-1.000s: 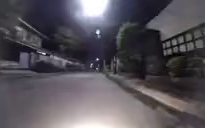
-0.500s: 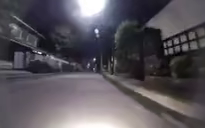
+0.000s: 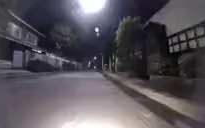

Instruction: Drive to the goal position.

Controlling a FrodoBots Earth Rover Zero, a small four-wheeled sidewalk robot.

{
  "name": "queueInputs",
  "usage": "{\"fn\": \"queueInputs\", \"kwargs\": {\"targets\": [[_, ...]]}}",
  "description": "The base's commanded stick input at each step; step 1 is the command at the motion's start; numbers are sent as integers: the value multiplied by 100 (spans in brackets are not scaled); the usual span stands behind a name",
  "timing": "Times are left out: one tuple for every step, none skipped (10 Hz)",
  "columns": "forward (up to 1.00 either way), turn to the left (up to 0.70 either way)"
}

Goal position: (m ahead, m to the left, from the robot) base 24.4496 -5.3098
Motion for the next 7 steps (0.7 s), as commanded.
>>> {"fn": "queueInputs", "kwargs": {"targets": [[50, 0], [50, 0], [50, 0], [50, 0], [50, 0], [50, 0], [50, 0]]}}
